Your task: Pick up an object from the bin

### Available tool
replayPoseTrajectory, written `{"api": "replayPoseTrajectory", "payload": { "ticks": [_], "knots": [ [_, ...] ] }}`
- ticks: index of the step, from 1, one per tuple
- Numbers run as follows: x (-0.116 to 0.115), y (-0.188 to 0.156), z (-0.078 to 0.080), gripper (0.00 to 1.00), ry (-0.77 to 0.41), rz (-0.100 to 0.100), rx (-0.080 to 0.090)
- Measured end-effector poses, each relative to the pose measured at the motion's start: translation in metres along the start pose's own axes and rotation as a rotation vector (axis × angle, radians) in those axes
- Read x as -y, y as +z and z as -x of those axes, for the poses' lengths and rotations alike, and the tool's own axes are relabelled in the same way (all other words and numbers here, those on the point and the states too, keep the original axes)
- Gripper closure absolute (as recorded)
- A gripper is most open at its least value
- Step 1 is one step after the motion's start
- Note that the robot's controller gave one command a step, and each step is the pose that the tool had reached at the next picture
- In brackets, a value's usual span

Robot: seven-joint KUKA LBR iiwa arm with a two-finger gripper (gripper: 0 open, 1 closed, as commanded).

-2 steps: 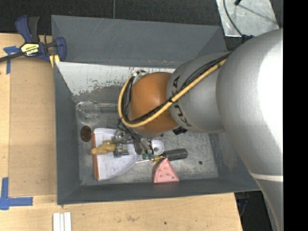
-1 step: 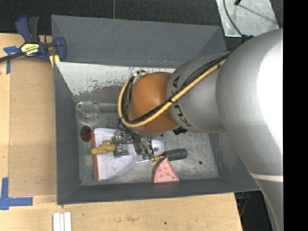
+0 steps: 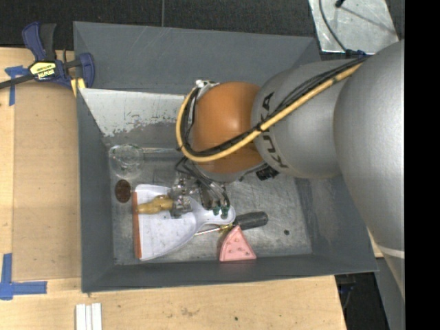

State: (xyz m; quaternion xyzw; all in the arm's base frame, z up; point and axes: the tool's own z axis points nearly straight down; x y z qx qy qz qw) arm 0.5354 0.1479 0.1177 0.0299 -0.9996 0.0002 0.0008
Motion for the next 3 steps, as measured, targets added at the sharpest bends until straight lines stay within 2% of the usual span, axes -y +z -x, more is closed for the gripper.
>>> {"api": "replayPoseTrajectory", "payload": {
  "ticks": [1, 2, 3],
  "knots": [
    [0.001, -0.041, 0.008, 1.00, 0.005, 0.002, 0.011],
    [0.004, -0.130, 0.001, 1.00, 0.006, 0.001, 0.004],
    [0.004, -0.130, 0.001, 1.00, 0.006, 0.001, 0.004]
  ]
}}
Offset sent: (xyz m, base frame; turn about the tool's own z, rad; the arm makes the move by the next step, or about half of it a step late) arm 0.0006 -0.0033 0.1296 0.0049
